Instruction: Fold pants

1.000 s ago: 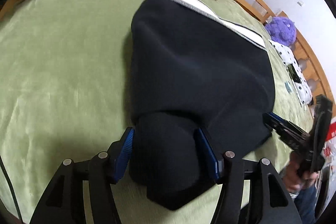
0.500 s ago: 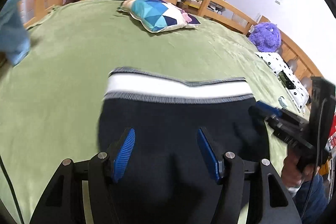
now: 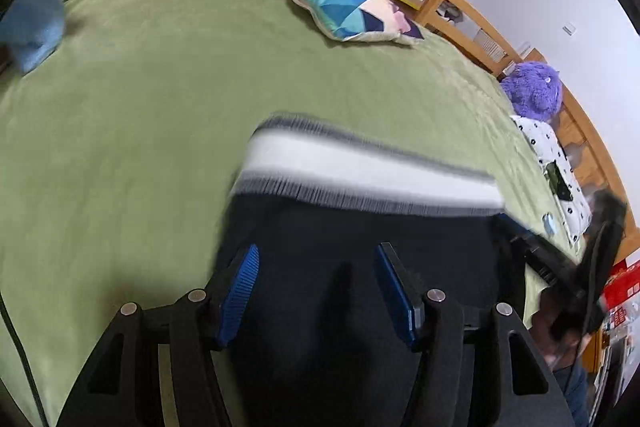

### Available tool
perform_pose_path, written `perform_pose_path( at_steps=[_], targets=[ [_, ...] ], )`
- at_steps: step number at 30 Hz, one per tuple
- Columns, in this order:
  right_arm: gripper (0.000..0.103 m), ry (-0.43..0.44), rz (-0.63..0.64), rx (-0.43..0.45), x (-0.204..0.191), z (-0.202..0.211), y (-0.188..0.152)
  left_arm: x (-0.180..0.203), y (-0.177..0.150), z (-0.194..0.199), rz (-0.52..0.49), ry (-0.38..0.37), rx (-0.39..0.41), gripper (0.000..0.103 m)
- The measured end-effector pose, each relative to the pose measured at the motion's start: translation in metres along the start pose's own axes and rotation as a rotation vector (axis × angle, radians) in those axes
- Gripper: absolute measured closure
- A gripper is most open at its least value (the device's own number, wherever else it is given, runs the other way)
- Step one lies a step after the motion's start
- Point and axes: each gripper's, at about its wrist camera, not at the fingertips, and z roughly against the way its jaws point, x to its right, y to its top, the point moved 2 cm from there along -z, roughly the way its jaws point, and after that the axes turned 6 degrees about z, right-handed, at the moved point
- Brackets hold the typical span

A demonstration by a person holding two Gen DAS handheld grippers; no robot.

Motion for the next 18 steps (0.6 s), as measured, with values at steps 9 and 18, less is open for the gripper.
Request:
perform_pose_path(
  at_steps=[9, 18],
  targets=[
    [0.062, -0.026, 0.008, -0.043, -0.005, 0.067, -0.103, -0.021, -0.124, 0.045, 0.078, 0.034, -0.006, 0.043],
    [0.060, 0.007, -0.009, -0.003, -0.018, 0.108, -0.131, 0.017, -0.128, 0.067, -0.035, 0.106, 0.070, 0.043]
  ],
)
